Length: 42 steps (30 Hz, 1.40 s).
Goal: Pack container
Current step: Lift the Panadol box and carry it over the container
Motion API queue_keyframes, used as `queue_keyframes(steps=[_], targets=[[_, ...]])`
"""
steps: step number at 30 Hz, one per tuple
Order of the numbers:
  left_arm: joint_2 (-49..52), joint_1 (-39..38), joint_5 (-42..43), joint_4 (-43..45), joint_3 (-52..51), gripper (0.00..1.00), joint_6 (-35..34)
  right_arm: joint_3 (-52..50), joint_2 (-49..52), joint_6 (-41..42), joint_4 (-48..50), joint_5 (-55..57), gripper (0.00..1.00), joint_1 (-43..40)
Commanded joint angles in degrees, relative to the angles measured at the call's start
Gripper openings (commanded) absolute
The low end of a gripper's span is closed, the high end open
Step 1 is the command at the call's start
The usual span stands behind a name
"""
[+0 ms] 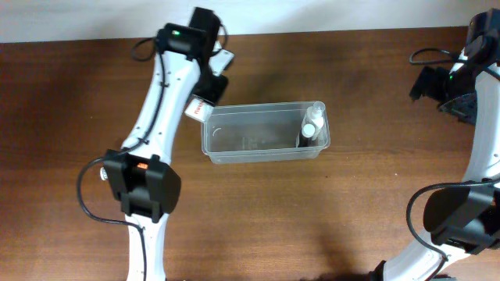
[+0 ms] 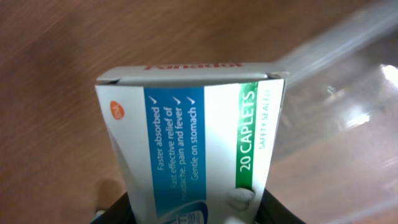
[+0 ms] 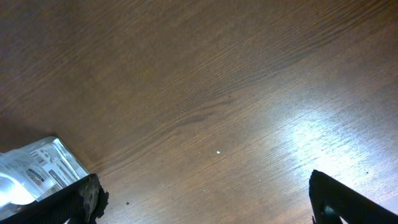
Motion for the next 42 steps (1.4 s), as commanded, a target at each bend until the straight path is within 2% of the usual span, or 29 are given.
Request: queue_keyframes(steps=[1, 11, 12, 14, 31, 42], targets=[[0.3, -3.7, 0.5, -1.8, 1.5, 0.42, 9.9, 0.0, 0.1, 0.7, 0.2, -0.1, 0.98, 0.1], [0.3, -10.7, 3.7, -2.2, 1.5, 0.42, 21.9, 0.0, 0.1, 0.7, 0.2, -0.1, 0.98, 0.1], [0.3, -11.6, 5.3, -1.9, 1.4, 0.42, 25.2, 0.0, 0.1, 0.7, 0.2, -0.1, 0.98, 0.1], [0.4, -12.3, 5.9, -1.5, 1.4, 0.42, 27.7, 0.0, 0.1, 0.7, 0.2, -0.1, 0.98, 0.1], [5.6, -13.4, 8.2, -0.9, 0.5, 0.42, 46.4, 0.0, 0.1, 0.7, 0.2, -0.1, 0.98, 0.1], [10.7, -15.0, 8.2, 1.9, 0.4, 0.41, 48.7, 0.0, 0.1, 0.7, 0.2, -0.1, 0.98, 0.1]])
